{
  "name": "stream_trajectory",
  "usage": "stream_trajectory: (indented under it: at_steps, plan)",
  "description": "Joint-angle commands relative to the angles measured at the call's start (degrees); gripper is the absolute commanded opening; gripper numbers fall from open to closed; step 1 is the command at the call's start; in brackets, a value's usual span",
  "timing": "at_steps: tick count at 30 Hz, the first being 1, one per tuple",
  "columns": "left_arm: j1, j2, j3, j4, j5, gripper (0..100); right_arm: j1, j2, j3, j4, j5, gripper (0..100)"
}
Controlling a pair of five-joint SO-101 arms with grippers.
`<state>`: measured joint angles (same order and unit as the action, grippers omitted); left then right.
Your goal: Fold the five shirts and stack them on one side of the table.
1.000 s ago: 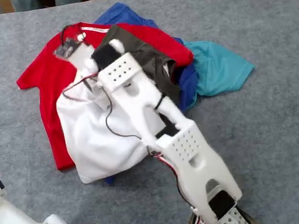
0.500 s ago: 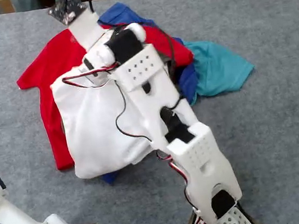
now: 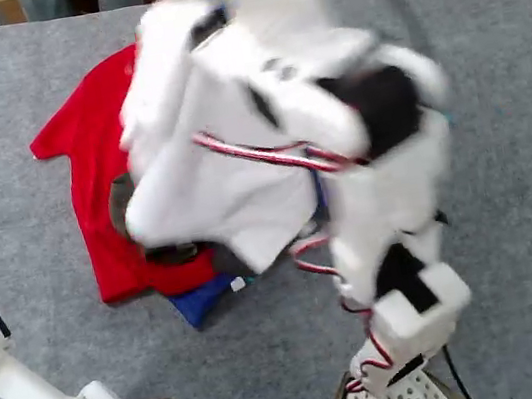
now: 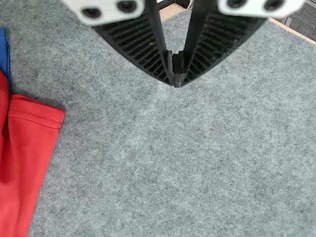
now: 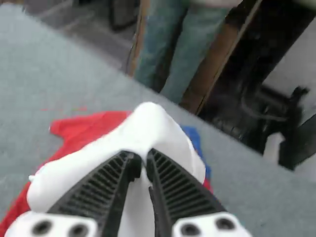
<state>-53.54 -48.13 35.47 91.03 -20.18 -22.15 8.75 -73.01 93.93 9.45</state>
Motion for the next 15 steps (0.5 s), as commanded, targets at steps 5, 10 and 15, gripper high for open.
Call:
stream_trajectory:
  at_steps: [5,10,15]
  plan:
    - [0.04,0.0,-1.01,-0.09,0.35,3,17.76,-12.18,-2.07,-16.79,-0.26,1.3]
    - [0.22,0.0,-6.55,0.0,0.35,3,30.15,-14.37,-2.15,-15.56,0.0,1.3]
    - [8.04,0.53,-15.25,0.35,5.54,23,40.35,-16.4,-2.15,-4.66,-0.26,1.4]
